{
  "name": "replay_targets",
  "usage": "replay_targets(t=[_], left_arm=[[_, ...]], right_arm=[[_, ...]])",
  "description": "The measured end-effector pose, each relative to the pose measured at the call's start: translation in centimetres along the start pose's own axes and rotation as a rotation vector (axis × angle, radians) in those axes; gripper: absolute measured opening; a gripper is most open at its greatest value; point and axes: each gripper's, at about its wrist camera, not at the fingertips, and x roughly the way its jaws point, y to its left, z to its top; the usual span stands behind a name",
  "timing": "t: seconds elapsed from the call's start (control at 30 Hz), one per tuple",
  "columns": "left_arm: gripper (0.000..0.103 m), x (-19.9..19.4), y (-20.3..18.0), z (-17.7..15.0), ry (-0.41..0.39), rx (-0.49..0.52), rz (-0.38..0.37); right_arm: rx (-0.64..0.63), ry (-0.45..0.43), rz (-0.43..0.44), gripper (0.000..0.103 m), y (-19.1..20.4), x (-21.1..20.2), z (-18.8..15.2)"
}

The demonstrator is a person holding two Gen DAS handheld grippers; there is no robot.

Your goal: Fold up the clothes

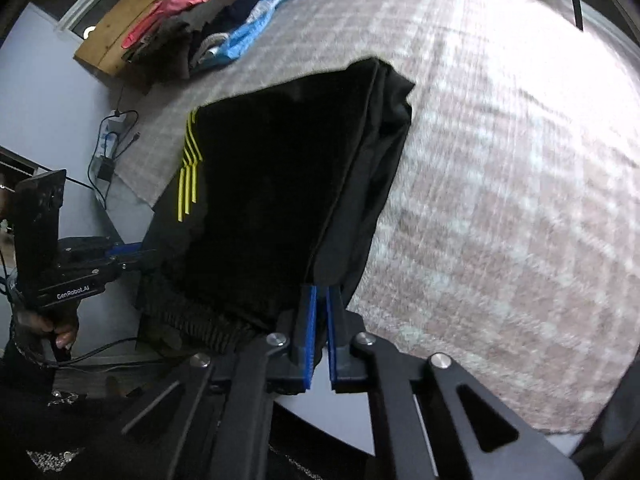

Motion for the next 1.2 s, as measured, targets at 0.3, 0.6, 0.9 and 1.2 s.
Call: replay_targets(t=[0.3, 0.6, 0.9, 1.2], left_arm=[[0.031, -2.7, 3.1, -0.2, -0.017, -0.027, -0.021], [0.002, -0.8, 1.0, 0.0, 0.002, 0.048, -0.019], [0.001, -1.8, 2.5, 1.0, -0.015, -0.021, -0.134], [0.001, -9.2, 3.1, 8.5, -0.146, -0.001, -0.21]], right_arm=[[-0.001, 0.035, 0.014, 0.027, 0.8, 1.0, 0.9], [0.001, 0.08, 0.034, 0.02, 0.9, 2.6, 1.5], [0.108, 0.047, 0.198, 0.003, -0.5, 1.3, 2.3], [0.159, -0.121, 0.296, 0.003, -0.7, -5.5, 9.9]])
